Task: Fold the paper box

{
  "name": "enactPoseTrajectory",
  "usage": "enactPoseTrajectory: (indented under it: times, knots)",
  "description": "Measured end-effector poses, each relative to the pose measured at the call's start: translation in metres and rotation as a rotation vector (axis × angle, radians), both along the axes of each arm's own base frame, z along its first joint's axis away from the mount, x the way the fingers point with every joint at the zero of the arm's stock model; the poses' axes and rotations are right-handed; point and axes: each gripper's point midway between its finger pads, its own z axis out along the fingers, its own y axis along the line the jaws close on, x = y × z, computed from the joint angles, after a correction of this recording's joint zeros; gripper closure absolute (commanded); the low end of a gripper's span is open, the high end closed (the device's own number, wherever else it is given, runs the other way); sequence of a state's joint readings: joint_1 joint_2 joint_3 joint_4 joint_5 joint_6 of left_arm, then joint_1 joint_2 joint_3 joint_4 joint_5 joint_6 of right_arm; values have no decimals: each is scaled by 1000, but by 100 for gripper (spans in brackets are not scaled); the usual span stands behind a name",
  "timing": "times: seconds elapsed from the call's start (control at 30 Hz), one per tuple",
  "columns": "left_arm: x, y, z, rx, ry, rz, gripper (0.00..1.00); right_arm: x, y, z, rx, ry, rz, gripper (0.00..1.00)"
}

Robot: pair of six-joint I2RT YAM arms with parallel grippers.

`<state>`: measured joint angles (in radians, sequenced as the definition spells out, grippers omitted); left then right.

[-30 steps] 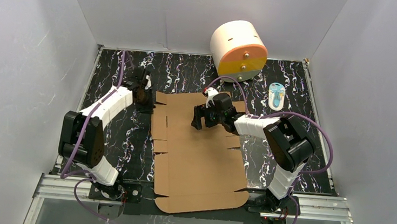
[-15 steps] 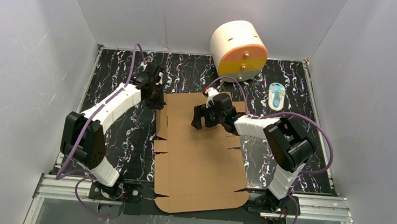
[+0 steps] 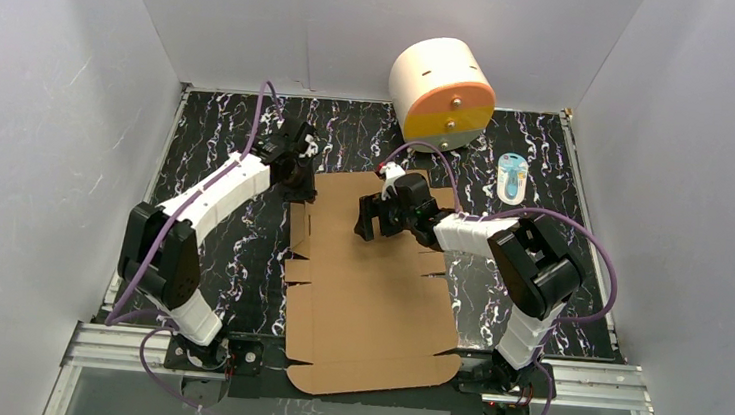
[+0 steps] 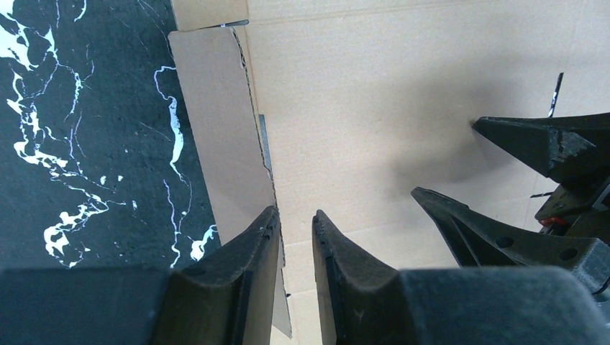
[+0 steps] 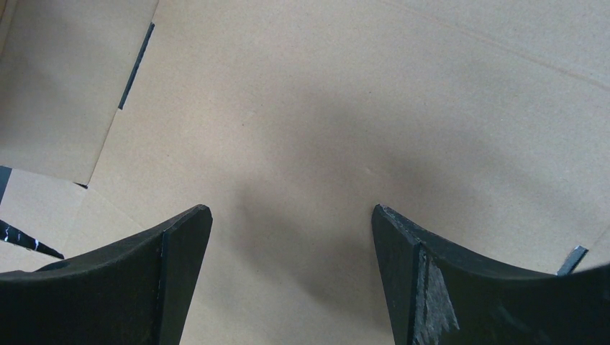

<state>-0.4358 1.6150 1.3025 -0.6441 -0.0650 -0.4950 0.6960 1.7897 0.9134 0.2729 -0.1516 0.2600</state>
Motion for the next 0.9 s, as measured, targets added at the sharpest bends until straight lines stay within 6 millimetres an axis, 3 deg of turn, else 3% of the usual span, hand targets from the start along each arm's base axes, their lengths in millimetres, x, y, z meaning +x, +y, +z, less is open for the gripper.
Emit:
enactPoseTrajectory:
  times: [0.17, 0.37, 0.63, 0.8, 0.9]
  knots:
    - [1, -12, -5, -51, 18, -7, 79, 0, 0, 0, 7, -5, -1, 8]
    - [-2, -35, -26, -104, 67, -34, 80, 0, 0, 0, 9, -8, -3, 8]
    - [-3, -58, -32, -149, 75, -66, 80, 0, -1, 0, 8, -15, -8, 7]
    - [-2, -61, -32, -153, 67, -67, 66, 0, -2, 0, 8, -15, -8, 7]
    - [4, -49, -32, -107, 40, -41, 58, 0, -1, 0, 9, -15, -8, 7]
